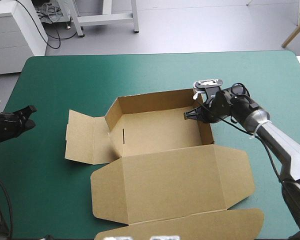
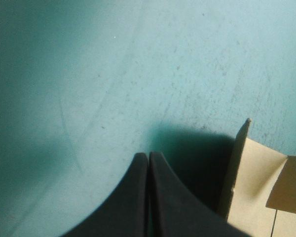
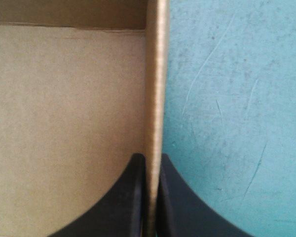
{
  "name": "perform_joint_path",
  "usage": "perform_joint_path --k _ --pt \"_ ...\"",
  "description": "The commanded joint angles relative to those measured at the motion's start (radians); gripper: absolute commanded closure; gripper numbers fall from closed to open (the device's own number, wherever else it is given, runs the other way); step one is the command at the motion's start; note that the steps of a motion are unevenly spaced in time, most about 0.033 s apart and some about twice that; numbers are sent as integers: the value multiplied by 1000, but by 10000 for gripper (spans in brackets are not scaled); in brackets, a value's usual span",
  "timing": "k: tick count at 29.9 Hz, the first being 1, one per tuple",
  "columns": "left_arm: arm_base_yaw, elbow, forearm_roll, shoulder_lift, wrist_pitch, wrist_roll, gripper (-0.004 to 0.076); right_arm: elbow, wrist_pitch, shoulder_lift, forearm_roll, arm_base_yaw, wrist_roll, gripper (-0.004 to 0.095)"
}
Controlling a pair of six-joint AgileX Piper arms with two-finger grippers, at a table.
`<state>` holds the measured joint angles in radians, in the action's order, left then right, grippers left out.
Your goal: Fold the box
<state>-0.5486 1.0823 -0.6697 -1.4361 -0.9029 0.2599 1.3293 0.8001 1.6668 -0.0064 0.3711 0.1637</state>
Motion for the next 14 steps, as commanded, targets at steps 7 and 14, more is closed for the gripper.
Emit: perform_joint_path --k 7,14 --pt "-1 27 -63 37 20 -6 734 109 -18 -25 6 -1 -9 429" --pt "-1 27 -82 37 20 -6 734 288 168 -26 6 -1 -33 102"
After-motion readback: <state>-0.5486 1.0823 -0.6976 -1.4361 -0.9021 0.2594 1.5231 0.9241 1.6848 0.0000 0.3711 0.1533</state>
